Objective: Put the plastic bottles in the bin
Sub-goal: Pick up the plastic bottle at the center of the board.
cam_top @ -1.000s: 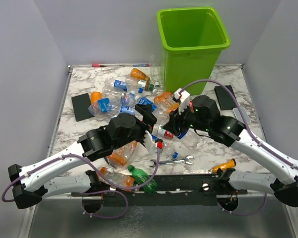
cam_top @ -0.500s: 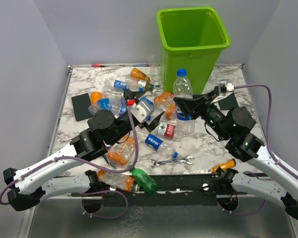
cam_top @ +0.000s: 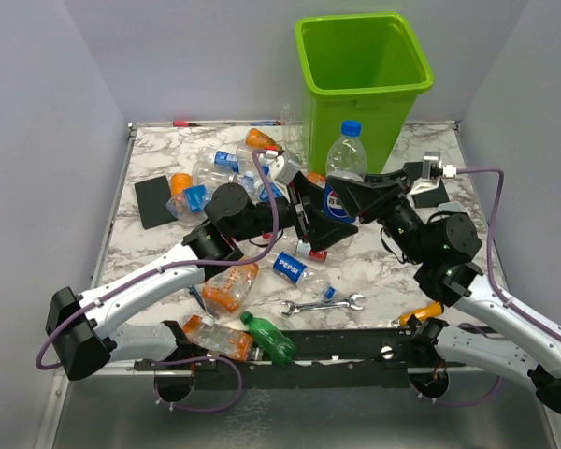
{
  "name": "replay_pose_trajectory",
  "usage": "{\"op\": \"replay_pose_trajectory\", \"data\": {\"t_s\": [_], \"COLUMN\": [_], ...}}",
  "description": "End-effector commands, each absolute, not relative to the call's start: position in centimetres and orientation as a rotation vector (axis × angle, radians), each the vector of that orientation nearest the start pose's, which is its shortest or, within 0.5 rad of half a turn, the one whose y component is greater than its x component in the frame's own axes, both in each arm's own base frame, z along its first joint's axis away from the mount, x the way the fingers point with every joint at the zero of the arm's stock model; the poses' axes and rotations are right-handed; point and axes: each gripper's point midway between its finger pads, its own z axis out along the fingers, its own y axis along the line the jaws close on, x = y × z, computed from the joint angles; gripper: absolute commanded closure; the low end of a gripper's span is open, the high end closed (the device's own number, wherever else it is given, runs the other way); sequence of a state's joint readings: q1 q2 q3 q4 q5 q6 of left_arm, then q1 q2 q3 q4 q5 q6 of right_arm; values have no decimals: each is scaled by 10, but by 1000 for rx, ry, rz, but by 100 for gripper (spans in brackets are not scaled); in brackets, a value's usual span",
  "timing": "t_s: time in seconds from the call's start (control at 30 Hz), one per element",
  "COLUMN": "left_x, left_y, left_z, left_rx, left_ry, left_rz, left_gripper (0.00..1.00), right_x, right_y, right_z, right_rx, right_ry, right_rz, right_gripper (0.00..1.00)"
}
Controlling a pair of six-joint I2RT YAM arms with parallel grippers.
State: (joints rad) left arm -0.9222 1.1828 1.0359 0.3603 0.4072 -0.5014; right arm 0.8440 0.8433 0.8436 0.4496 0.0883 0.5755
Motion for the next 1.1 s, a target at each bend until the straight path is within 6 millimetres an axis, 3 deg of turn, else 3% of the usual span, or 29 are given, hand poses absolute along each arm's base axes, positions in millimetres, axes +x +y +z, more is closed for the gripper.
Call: {"op": "replay_pose_trajectory", "data": {"t_s": [0.0, 0.17, 0.3, 0.43, 0.6, 0.63, 0.73, 0.87, 1.07], "left_x": [141, 138, 137, 142, 154, 155, 155, 156, 155], "left_y": [-377, -377, -373, -372, -368, -367, -365, -363, -359], "left_z": [415, 408, 403, 393, 369, 366, 363, 362, 362], "left_rx": [742, 757, 767, 773, 798, 804, 816, 819, 820], "left_ry": [1288, 1294, 1287, 1320, 1398, 1407, 1417, 1419, 1420], "left_rz": [-1665, -1678, -1648, -1600, -1460, -1440, -1415, -1400, -1387], "left_gripper": [11, 51, 69, 75, 75, 75, 76, 76, 76], "right_x": [201, 202, 206, 208, 213, 213, 220, 230, 235], "right_y": [250, 253, 255, 248, 229, 225, 221, 226, 237], "right_z": [466, 460, 455, 452, 469, 479, 483, 478, 467], "right_rx": [-71, -86, -125, -174, -220, -220, -214, -213, -211], "right_ry": [1103, 1130, 1208, 1298, 1388, 1387, 1425, 1494, 1577], "right_rz": [1310, 1301, 1232, 1119, 934, 915, 857, 811, 824], "right_gripper": [65, 59, 17, 1, 1, 2, 9, 22, 31]}}
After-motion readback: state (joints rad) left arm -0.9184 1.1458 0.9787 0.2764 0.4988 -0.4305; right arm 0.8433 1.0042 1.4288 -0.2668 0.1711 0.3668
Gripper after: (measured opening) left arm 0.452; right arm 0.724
